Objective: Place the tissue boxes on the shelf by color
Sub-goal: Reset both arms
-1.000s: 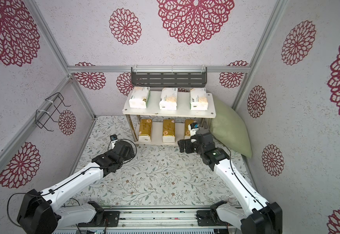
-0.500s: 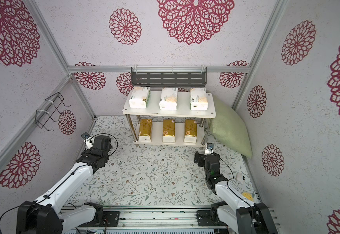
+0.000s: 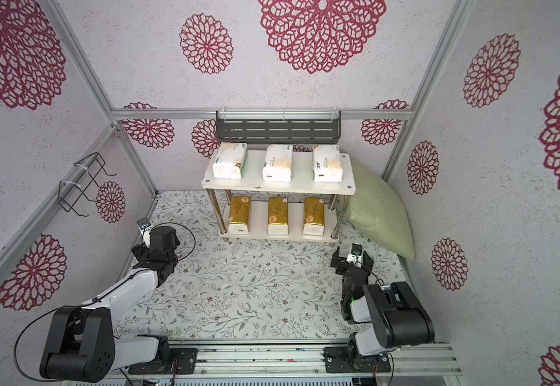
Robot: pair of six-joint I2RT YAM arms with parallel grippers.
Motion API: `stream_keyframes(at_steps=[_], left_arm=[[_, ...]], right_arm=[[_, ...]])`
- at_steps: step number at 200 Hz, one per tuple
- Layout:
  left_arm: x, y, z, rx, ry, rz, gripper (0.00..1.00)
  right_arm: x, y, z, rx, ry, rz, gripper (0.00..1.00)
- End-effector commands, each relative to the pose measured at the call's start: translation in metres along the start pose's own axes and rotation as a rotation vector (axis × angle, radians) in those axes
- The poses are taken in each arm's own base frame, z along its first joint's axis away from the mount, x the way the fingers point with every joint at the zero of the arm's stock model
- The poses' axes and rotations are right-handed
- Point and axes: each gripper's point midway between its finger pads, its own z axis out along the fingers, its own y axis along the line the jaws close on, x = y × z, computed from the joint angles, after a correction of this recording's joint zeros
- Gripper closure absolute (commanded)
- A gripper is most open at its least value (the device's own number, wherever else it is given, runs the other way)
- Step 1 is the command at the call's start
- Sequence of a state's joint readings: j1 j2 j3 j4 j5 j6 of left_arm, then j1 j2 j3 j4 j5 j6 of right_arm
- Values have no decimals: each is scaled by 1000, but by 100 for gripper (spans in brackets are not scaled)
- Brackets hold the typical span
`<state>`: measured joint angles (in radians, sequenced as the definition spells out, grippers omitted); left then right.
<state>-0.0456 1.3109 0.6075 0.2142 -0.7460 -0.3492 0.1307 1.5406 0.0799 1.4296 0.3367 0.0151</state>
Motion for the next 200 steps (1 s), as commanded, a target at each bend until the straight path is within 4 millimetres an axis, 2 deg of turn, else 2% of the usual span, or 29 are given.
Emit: stream_keyframes(at_steps=[1, 10, 38, 50, 64, 94, 135, 173, 200], left_arm=[[-12, -2, 10, 92, -87, -19, 2], [-8, 4, 17, 89, -87, -24, 3], [7, 4, 31, 200, -102, -75, 3], [15, -4, 35, 265, -117, -80, 3], [24, -25, 33, 374, -99, -35, 3], [31, -47, 29, 416, -108, 69, 3], [31, -45, 22, 370, -153, 81, 3], [30, -45, 22, 369, -150, 83, 3], [30, -45, 22, 370, -148, 85, 3]], right_arm=[[-38, 0, -4, -11, -155, 31, 1], [-41, -2, 0, 4, -166, 33, 1], [-36, -6, 5, 36, -135, 38, 1], [-38, -7, 4, 41, -144, 44, 1], [-38, -6, 4, 36, -140, 47, 1], [-39, -5, 4, 29, -146, 38, 1], [-39, -4, 4, 24, -146, 35, 1], [-34, 10, 17, -29, -97, -7, 1], [-34, 12, 16, -39, -98, -10, 1]])
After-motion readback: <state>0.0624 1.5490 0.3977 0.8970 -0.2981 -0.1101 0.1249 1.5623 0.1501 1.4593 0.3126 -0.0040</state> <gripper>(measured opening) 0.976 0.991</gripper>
